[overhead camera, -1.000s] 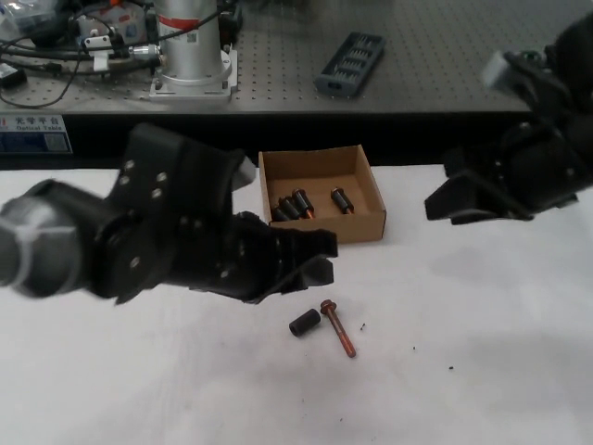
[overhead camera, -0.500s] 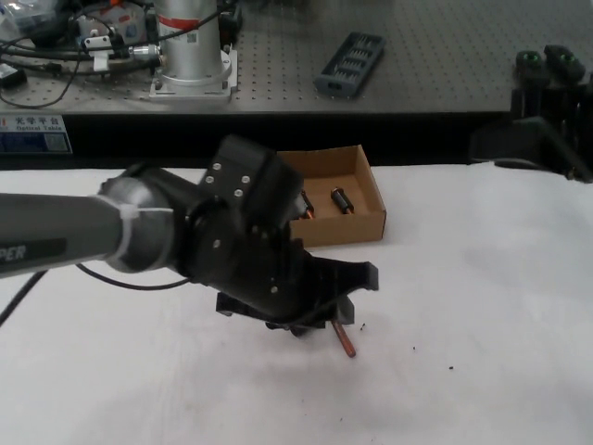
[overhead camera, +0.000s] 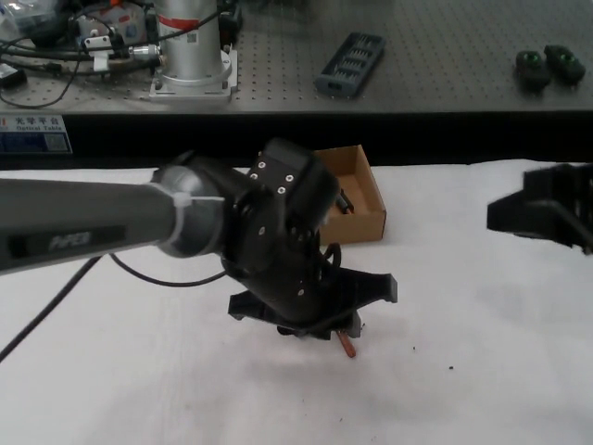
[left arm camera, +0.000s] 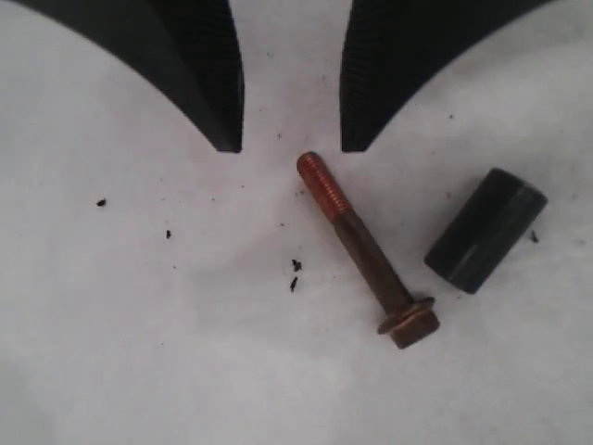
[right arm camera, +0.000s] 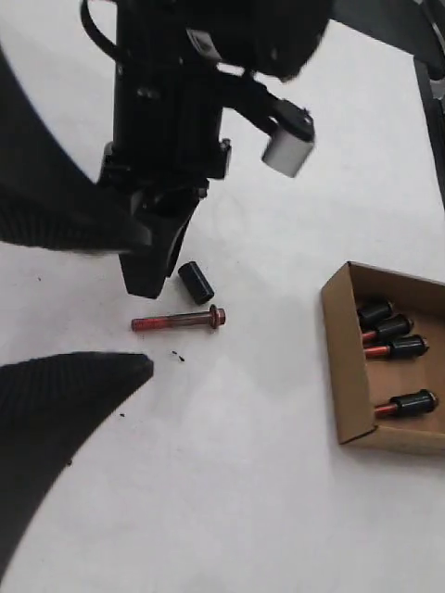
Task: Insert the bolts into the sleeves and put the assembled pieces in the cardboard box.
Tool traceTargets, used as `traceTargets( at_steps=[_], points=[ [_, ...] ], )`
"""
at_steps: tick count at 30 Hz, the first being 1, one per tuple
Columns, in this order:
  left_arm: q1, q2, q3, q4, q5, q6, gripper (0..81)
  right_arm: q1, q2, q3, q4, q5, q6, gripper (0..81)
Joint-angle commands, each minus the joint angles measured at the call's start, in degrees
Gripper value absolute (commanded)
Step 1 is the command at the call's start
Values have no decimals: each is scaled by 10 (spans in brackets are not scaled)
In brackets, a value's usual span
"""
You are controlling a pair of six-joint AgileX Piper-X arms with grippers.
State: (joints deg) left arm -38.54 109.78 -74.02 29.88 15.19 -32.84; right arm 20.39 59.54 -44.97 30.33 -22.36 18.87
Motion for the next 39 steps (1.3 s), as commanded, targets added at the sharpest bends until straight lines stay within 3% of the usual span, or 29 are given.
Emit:
traceTargets(
  at_steps=[1,8,12,16,19,22,29,39],
  points=[
    [-1,1,-13,5,-8,-9,263,-2,-34,12,-23,0,1,271],
    [-1,32,-48,5,-9,-23,209,-2,-107,31,-31,-4,4,121],
    [2,33,-51,12,-9,27,210,-2,-111,31,-33,-19,4,118],
    [5,33,-78,88,-54,196,218,-2,-111,31,-24,-18,3,118],
    [9,33,-96,130,-105,284,270,-2,-111,37,-25,-20,-5,118],
    [19,33,-107,134,-117,290,319,-2,-111,55,-24,-22,-5,118],
    [25,33,-108,136,-134,400,311,-2,-111,100,-26,-43,8,118],
    [25,33,-108,138,-103,442,311,-2,-111,111,-60,-56,21,118]
  ],
)
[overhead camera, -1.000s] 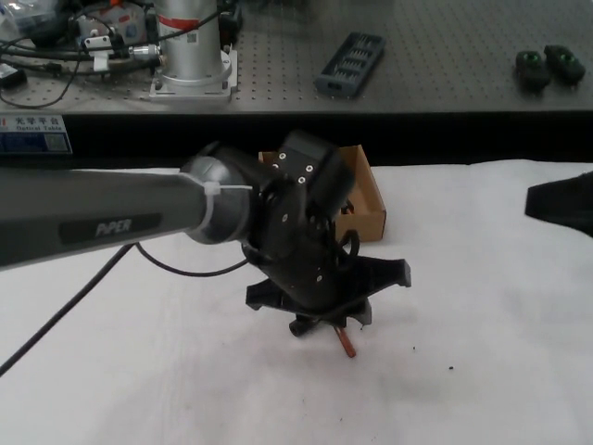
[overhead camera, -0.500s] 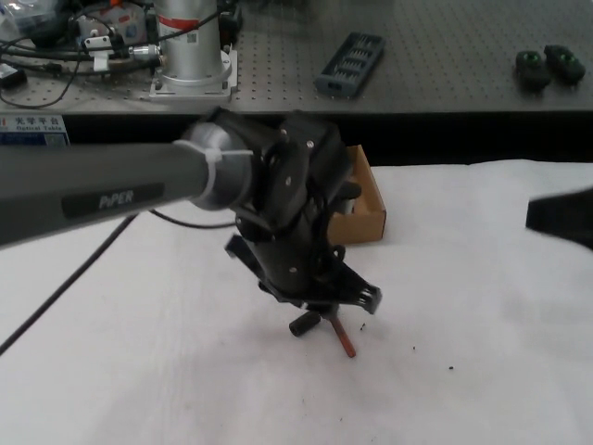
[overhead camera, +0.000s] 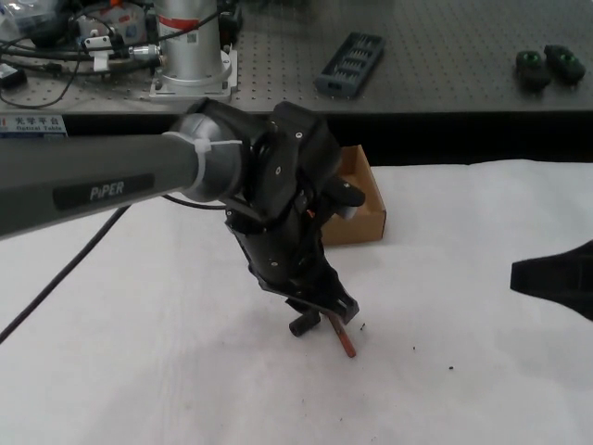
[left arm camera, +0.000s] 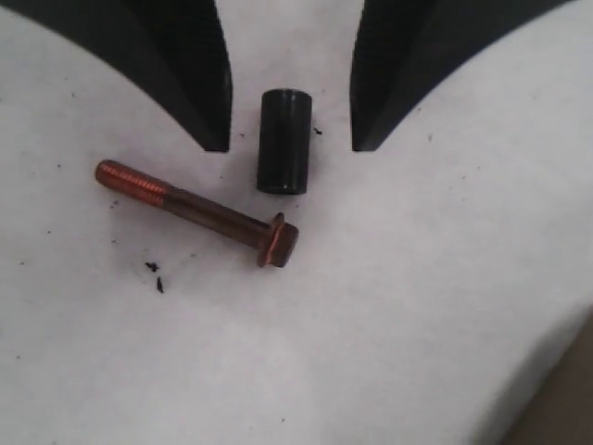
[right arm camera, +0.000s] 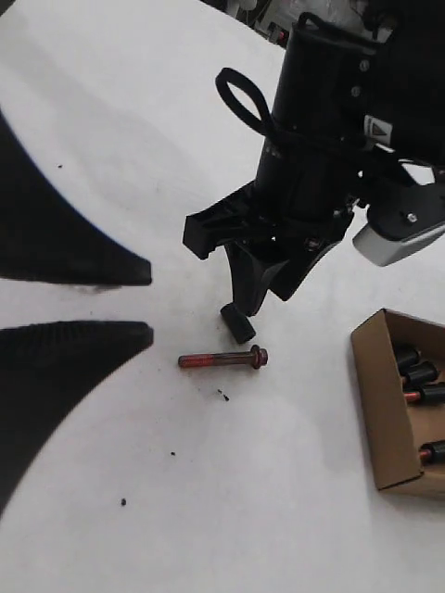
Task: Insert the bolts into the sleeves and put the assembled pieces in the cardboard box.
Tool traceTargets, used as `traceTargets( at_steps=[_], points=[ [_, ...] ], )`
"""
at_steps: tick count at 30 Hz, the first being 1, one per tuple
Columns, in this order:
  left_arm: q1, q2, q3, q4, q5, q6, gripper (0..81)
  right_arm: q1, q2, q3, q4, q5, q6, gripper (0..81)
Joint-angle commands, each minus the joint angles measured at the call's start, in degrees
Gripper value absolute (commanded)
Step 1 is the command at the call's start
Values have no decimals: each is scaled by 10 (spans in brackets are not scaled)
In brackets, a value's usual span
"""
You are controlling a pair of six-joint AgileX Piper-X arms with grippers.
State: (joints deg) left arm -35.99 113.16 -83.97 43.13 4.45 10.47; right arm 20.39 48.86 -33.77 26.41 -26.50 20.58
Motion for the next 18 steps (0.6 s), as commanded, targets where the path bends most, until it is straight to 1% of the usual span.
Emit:
traceTargets(
  at_steps=[1,6,12,18],
  points=[
    [0,0,-9,5,2,18,311,-2,-4,-1,-23,-15,4,118],
    [0,0,-9,19,1,38,311,-2,-4,-1,-24,-15,4,118],
    [-2,8,-6,23,1,38,311,-2,-4,-1,-23,-15,13,118],
    [-7,15,-6,27,1,50,311,-2,-4,-1,-23,-28,13,118]
  ],
)
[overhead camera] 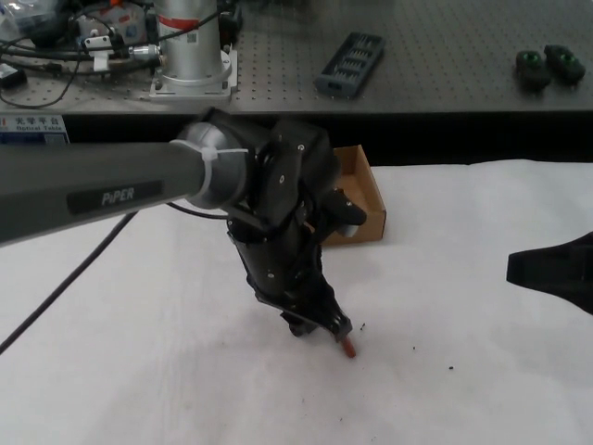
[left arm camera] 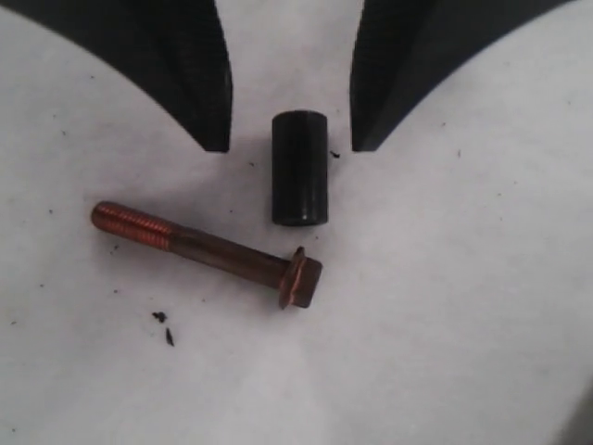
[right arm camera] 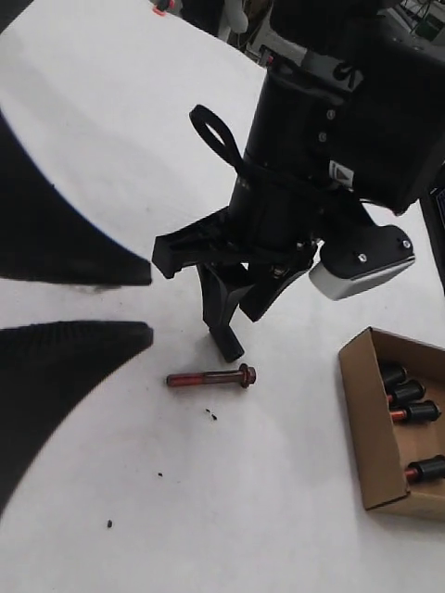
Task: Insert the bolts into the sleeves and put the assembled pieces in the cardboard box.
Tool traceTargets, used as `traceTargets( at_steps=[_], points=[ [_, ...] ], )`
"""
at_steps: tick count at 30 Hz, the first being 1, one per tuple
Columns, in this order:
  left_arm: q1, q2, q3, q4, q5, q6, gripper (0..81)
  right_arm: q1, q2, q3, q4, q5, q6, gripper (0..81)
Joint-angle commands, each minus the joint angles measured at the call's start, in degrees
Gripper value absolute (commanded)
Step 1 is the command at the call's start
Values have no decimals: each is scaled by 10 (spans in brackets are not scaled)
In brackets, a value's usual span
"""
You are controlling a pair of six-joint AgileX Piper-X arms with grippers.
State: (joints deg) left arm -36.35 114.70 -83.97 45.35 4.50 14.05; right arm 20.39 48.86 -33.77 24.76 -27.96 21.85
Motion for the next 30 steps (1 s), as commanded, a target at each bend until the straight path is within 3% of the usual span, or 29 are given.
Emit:
traceTargets(
  at_steps=[1,30],
  points=[
    [-3,0,-6,5,-2,17,311,-2,-4,-1,-9,-13,0,118],
    [-4,28,-17,-3,-12,74,312,-2,-4,-1,-16,-26,4,118]
  ],
)
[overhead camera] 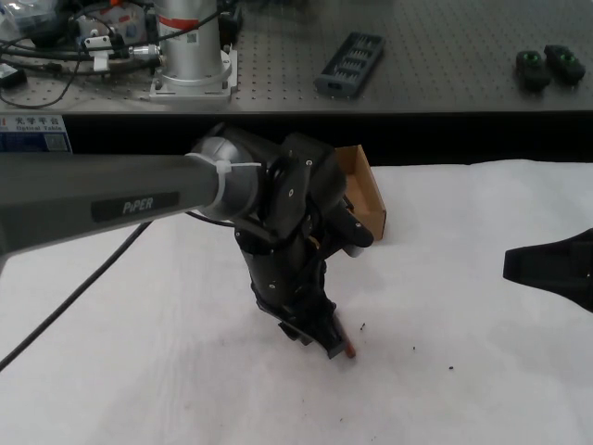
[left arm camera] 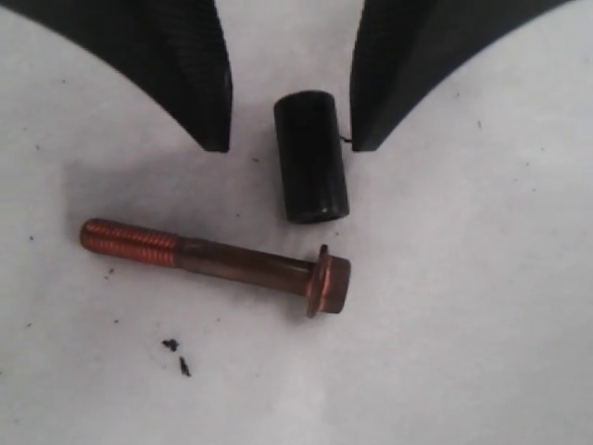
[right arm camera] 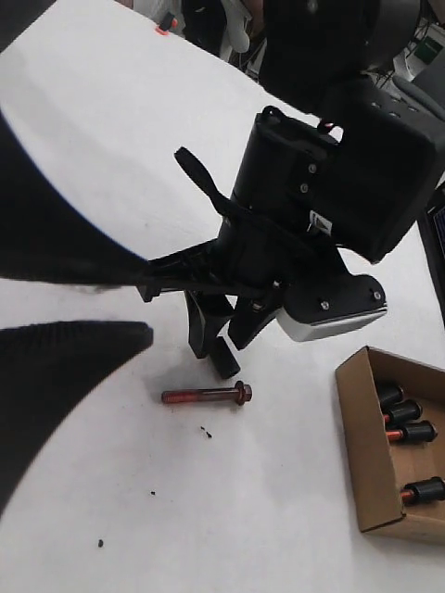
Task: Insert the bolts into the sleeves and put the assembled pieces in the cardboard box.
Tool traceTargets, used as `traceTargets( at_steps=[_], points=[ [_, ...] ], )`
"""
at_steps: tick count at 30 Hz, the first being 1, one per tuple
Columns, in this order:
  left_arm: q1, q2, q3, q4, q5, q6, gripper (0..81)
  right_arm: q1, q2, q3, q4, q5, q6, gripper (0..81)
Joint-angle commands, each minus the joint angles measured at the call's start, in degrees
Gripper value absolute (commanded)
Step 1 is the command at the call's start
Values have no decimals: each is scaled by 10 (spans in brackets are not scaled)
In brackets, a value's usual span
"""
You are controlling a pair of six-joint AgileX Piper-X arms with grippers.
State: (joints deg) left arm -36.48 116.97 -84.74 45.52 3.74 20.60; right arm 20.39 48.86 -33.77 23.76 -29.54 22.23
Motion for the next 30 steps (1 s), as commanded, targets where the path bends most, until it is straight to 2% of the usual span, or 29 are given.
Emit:
traceTargets(
  at_steps=[1,30],
  points=[
    [-3,8,-12,-5,-4,8,312,-2,-4,-1,-6,-10,0,118],
    [-3,34,-44,24,-5,-8,312,-2,-4,-1,-6,-24,0,118]
  ],
)
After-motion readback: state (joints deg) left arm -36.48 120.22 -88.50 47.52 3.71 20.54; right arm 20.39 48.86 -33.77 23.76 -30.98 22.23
